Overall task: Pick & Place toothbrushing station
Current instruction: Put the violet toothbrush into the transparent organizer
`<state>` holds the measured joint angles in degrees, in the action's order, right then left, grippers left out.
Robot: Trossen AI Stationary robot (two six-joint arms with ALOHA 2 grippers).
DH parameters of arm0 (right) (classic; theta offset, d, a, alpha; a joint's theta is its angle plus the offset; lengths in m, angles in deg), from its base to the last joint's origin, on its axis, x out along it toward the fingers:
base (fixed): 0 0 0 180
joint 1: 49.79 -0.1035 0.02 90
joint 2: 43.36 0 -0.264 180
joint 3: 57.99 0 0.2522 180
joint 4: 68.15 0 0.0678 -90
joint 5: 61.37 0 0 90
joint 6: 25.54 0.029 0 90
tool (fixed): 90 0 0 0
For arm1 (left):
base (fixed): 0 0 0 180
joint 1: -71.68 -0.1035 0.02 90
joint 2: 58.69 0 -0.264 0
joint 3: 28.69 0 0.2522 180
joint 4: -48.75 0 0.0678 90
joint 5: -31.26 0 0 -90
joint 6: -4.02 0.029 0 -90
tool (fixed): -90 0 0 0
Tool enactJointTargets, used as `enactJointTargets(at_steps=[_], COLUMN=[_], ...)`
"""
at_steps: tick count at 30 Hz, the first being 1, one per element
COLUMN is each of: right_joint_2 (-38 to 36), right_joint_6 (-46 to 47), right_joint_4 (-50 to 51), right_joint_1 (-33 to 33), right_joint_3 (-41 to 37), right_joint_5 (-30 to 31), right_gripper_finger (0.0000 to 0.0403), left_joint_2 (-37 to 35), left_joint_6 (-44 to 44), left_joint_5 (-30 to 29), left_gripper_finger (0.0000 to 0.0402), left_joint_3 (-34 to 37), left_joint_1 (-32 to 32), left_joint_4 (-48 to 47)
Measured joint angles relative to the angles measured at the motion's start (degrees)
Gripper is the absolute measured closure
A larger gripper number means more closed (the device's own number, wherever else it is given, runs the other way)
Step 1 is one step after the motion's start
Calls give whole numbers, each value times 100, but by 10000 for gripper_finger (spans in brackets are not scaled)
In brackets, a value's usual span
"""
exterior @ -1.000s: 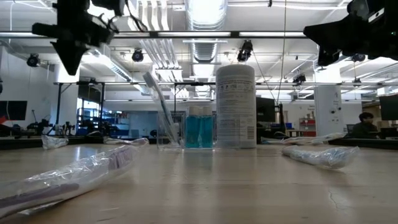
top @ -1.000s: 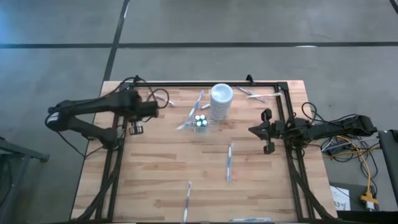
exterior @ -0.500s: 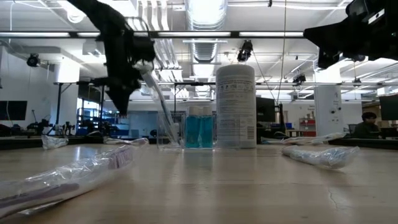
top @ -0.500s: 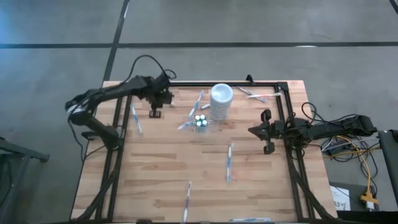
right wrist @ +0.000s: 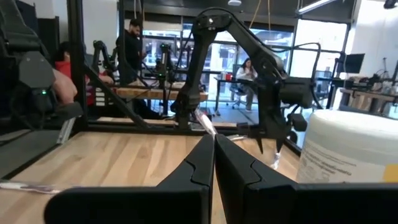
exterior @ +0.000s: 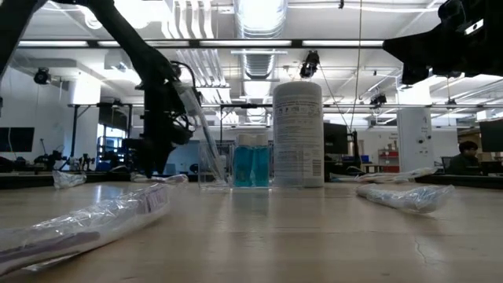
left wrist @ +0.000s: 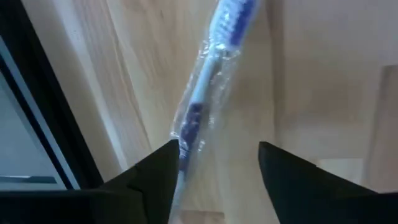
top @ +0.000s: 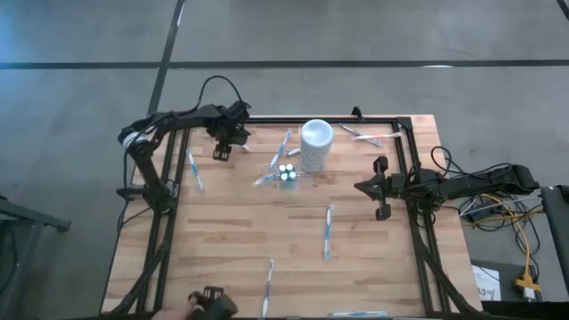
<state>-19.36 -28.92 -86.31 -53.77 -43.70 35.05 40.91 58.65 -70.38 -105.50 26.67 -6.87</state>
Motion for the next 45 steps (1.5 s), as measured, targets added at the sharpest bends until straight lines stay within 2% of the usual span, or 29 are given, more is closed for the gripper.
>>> enactJointTargets(at_steps=[5, 11, 16, 21, 24, 29, 36, 41, 45], right_joint_2=[1, 1, 3, 3, 3, 3, 8, 8, 8], right_joint_6=[-257, -435, -475, -480, -480, -478, -458, -431, -426], right_joint_4=[-2, -8, -9, -9, -9, -9, -9, -35, -114], right_joint_1=[2, 2, 2, 2, 2, 2, 2, 2, 2], right_joint_3=[1, 1, 1, 1, 1, 1, 1, 1, 5], right_joint_5=[67, 125, 126, 124, 124, 119, 109, 109, 109], right_gripper_finger=[394, 394, 394, 394, 394, 394, 394, 394, 394], left_joint_2=[348, 777, 944, 853, 688, 146, -1363, -2509, -3320], left_joint_6=[179, 121, 69, -138, -359, -701, -1491, -2579, -3479], left_joint_5=[4, 39, 84, 220, 225, 426, 450, 489, 1181], left_gripper_finger=[169, 197, 264, 375, 383, 393, 401, 401, 401], left_joint_3=[-130, -320, -319, -317, -332, -291, -302, -400, -548], left_joint_1=[-55, -134, -134, -134, -144, -122, -28, 104, 342], left_joint_4=[89, -72, -264, -381, -374, -412, -368, -242, -110])
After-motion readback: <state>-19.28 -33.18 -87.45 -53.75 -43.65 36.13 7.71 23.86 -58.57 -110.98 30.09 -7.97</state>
